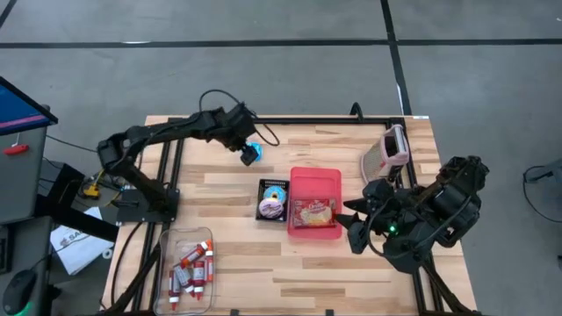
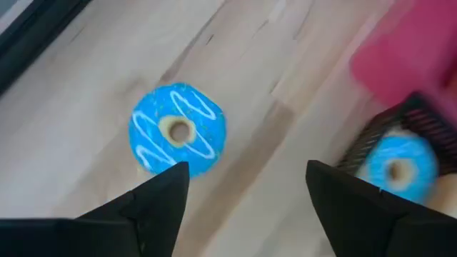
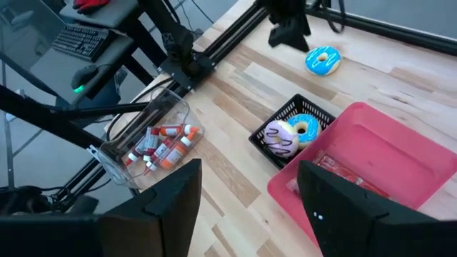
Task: Pick & Place Food Item
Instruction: Put the blue donut into the black bin
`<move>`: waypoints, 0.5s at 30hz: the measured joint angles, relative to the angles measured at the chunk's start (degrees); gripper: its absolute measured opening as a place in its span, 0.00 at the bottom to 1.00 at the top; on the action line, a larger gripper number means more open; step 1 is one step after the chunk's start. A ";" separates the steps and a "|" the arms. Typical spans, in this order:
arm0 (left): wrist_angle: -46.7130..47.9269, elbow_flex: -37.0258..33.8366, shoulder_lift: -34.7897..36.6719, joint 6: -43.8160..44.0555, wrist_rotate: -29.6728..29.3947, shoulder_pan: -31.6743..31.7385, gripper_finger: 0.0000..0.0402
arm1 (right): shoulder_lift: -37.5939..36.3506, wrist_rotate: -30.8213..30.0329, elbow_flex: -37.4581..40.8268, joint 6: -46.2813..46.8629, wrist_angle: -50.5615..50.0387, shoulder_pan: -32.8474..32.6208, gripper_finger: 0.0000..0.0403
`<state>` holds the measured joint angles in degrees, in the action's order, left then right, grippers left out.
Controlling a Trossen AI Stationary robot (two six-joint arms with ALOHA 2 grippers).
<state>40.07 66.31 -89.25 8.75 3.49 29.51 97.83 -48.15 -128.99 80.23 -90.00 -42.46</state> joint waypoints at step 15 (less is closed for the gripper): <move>4.48 9.02 -15.69 -13.26 -6.05 0.11 0.73 | -1.71 0.25 -0.02 0.17 -0.02 1.03 0.55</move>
<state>44.55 75.33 -104.93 -4.51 -2.56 29.62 96.12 -47.90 -129.01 80.40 -90.02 -41.43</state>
